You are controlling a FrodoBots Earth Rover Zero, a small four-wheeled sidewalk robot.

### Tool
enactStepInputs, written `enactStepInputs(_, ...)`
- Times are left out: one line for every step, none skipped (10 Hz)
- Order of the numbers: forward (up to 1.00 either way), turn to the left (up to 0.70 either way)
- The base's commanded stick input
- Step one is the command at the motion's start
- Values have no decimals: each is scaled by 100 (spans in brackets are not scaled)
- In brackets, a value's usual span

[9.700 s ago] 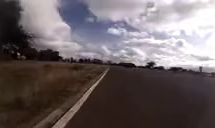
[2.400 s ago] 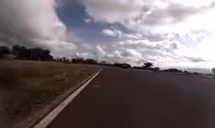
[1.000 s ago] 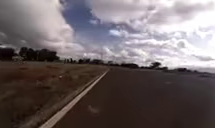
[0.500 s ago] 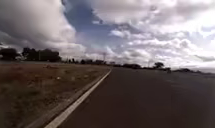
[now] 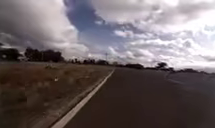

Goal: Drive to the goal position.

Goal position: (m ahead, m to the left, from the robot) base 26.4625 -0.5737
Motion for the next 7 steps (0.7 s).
enactStepInputs(99, -14)
enactStepInputs(99, 0)
enactStepInputs(99, 0)
enactStepInputs(99, 0)
enactStepInputs(99, 0)
enactStepInputs(99, 0)
enactStepInputs(99, 0)
